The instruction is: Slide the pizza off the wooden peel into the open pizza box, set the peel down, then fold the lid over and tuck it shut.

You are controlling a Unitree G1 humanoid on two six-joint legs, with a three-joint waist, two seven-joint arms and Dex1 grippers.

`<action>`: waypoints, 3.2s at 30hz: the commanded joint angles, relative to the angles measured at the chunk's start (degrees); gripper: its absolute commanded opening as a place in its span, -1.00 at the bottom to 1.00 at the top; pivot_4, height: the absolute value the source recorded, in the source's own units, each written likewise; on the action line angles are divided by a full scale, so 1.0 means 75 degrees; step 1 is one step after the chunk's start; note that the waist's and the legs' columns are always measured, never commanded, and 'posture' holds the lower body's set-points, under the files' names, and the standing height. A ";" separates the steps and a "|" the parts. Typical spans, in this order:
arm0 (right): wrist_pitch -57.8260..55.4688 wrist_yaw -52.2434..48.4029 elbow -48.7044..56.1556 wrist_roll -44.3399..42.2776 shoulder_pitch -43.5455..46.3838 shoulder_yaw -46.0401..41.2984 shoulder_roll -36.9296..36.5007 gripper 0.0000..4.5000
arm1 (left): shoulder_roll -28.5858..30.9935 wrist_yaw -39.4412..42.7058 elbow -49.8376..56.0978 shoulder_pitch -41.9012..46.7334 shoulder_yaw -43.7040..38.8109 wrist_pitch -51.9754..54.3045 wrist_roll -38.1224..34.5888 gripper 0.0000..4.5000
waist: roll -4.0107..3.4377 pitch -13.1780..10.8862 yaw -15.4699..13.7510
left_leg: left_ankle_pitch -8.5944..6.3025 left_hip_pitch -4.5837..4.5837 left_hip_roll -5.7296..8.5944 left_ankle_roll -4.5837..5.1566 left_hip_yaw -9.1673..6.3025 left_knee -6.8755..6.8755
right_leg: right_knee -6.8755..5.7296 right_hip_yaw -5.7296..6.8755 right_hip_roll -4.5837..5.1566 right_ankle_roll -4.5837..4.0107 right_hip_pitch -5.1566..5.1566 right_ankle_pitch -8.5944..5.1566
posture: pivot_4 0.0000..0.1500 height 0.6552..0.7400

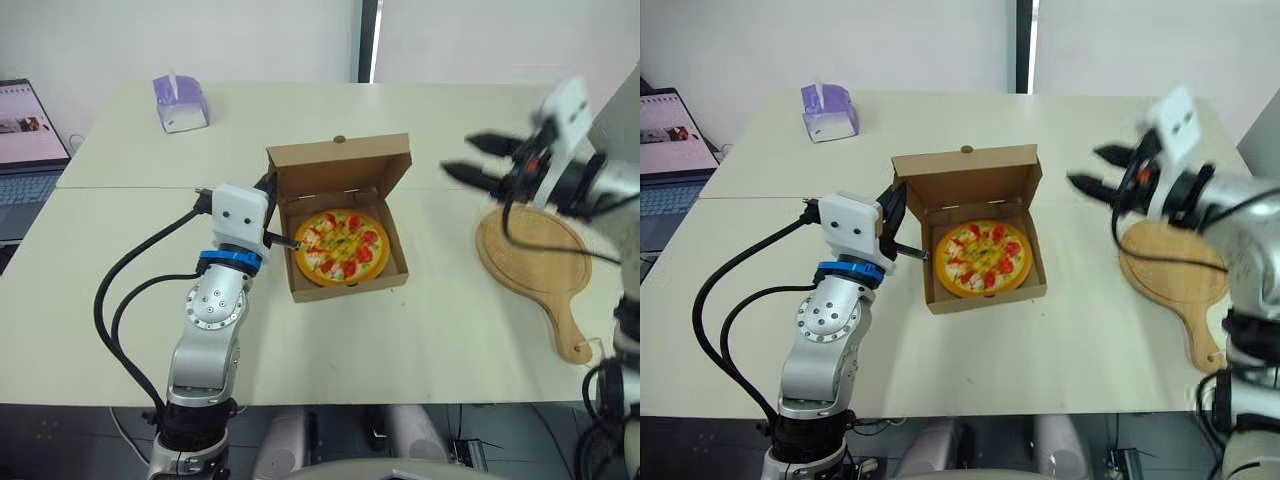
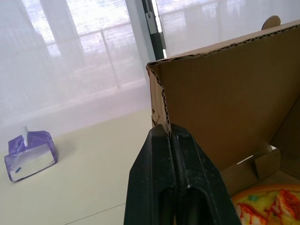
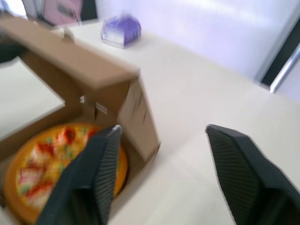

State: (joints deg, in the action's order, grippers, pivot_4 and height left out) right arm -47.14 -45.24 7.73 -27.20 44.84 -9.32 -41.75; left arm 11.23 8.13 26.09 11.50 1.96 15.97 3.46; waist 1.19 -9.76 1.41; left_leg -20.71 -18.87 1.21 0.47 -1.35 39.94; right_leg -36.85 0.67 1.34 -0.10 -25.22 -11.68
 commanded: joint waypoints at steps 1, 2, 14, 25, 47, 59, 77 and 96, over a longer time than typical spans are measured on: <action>0.1306 -0.0206 -0.1895 0.0588 0.1069 0.0359 0.0223 -0.23 | -0.0021 -0.0070 0.0146 0.0022 0.0002 -0.0242 0.0083 -1.00 | 0.0001 0.0000 -0.0008 | 0.0000 -0.0001 0.0000 0.0000 0.0001 0.0001 | 0.0000 -0.0002 0.0003 0.0000 0.0000 0.0000 | 1.00 1.00; 0.1663 -0.0316 -0.2498 0.0760 0.1435 0.0521 0.0332 -0.39 | -0.0033 -0.0074 0.0140 0.0017 0.0016 -0.0253 0.0092 -1.00 | 0.0001 0.0000 -0.0014 | 0.0000 -0.0002 0.0002 0.0000 0.0005 0.0002 | 0.0001 -0.0005 0.0006 0.0001 0.0000 0.0001 | 1.00 1.00; 0.2730 -0.2465 -0.6147 0.1189 0.3384 0.1496 0.1745 -1.00 | -0.0052 -0.0099 0.0120 -0.0040 0.0009 -0.0360 0.0139 -1.00 | -0.0002 0.0001 -0.0167 | 0.0000 -0.0019 0.0005 -0.0004 0.0009 0.0002 | 0.0003 -0.0003 0.0031 0.0001 -0.0024 0.0003 | 1.00 1.00; 0.2528 -0.3305 -0.5973 0.1401 0.3117 0.1682 0.1605 -1.00 | -0.0139 0.0014 0.0088 -0.0231 0.0140 -0.0431 0.0047 -1.00 | -0.0005 0.0001 -0.0192 | -0.0001 -0.0024 0.0009 -0.0004 0.0006 0.0001 | 0.0002 0.0006 0.0042 0.0001 -0.0030 0.0004 | 1.00 1.00; 0.1425 -0.3159 -0.3352 0.0979 0.1426 0.1611 0.1397 -1.00 | 0.0787 0.1141 0.1539 -0.1953 -0.1228 0.0118 -0.1285 0.56 | -0.0008 -0.0001 -0.0187 | -0.0003 -0.0035 0.0009 -0.0002 0.0002 0.0001 | 0.0000 0.0010 0.0046 0.0001 -0.0042 0.0003 | 1.00 1.00; 0.1073 -0.3086 -0.2132 0.0814 0.0566 0.1703 0.1147 -1.00 | 0.3401 0.4070 -0.0641 0.0239 -0.2404 0.1673 -0.4087 0.27 | -0.0009 -0.0005 -0.0216 | -0.0002 -0.0037 0.0015 -0.0002 -0.0014 0.0007 | 0.0003 0.0031 0.0046 -0.0003 -0.0034 0.0001 | 1.00 1.00; 0.1060 -0.2652 -0.1307 0.0702 -0.0234 0.1813 0.1070 -1.00 | 0.4329 0.6727 -0.2448 0.3255 0.0328 0.3253 -0.4233 -0.97 | -0.0010 -0.0005 -0.0148 | 0.0022 -0.0126 0.0022 -0.0045 -0.0006 0.0015 | -0.0008 0.0020 0.0043 -0.0001 -0.0125 0.0001 | 1.00 1.00; 0.5211 -0.3245 0.0037 0.1844 -0.1670 0.1891 -0.0179 -0.28 | 0.3991 0.6998 -0.3060 0.3199 0.0801 0.2426 -0.3356 -1.00 | -0.0008 -0.0005 -0.0172 | 0.0021 -0.0129 0.0023 -0.0043 -0.0006 0.0021 | -0.0008 0.0023 0.0042 0.0001 -0.0123 0.0002 | 1.00 1.00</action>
State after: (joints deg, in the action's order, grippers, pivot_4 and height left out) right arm -14.40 -67.65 6.41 -14.62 32.61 4.90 -42.12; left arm 41.14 60.16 2.30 35.10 8.51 35.23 -21.89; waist 1.13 -9.80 0.12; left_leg -20.55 -19.82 1.39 0.15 -1.39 40.10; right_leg -36.92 0.84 1.66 -0.10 -26.12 -11.67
